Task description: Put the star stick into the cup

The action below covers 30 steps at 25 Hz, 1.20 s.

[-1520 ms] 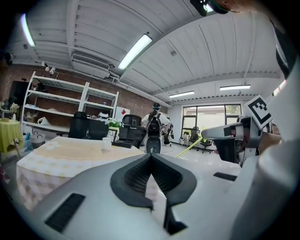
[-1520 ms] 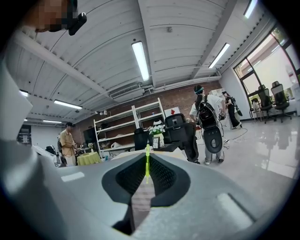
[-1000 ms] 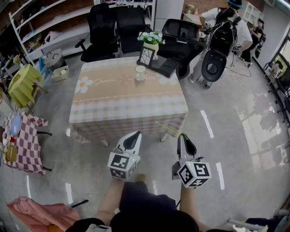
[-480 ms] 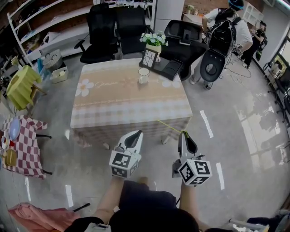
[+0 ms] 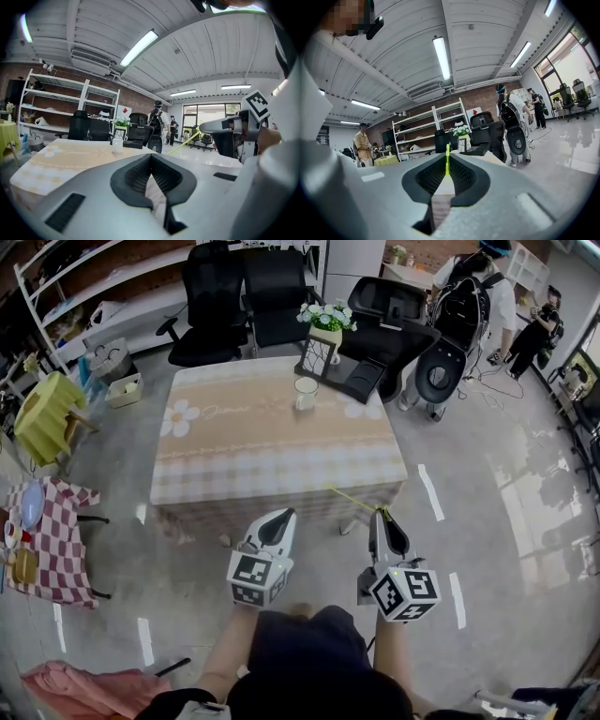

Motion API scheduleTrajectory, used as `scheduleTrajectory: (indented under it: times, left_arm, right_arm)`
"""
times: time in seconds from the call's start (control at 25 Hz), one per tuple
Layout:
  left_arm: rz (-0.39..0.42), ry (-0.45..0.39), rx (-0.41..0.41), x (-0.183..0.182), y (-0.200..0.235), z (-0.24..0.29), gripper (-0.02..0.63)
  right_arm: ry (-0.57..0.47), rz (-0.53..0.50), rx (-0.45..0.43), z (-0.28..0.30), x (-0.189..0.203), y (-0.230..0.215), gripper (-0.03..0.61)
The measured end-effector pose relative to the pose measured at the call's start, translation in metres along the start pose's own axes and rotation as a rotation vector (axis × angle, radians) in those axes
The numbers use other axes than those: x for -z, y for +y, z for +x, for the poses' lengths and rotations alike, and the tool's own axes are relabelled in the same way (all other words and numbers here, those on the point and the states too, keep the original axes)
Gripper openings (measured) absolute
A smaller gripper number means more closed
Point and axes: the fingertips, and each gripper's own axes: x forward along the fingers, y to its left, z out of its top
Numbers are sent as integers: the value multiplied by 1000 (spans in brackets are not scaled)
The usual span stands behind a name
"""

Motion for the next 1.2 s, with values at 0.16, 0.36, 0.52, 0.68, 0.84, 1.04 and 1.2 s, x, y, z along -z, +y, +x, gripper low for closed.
scheduleTrajectory:
  times: [0.16, 0.36, 0.52, 0.68, 0.84, 1.04, 1.2]
  left_arm:
    - [-1, 4, 1, 3, 0, -2, 9]
    - [-3, 9, -9, 4, 3, -7, 9]
    - [-7, 17, -16, 10, 6, -10, 9]
    - [-10, 21, -15, 10, 7, -6, 9]
    - [-13, 25, -9, 13, 6, -2, 9]
    - [-13, 25, -7, 11, 8, 10, 9]
    - [-15, 23, -2, 9, 10, 20, 9]
  right_arm:
    - [-1, 8, -3, 0, -1, 2, 20]
    - [-4, 6, 2, -2, -3, 2, 20]
    - [2, 11, -4, -1, 2, 4, 20]
    - [11, 14, -10, 3, 4, 4, 20]
    - [20, 15, -14, 9, 6, 2, 20]
    - [26, 13, -22, 20, 5, -1, 20]
    - [24, 11, -23, 30, 2, -6, 20]
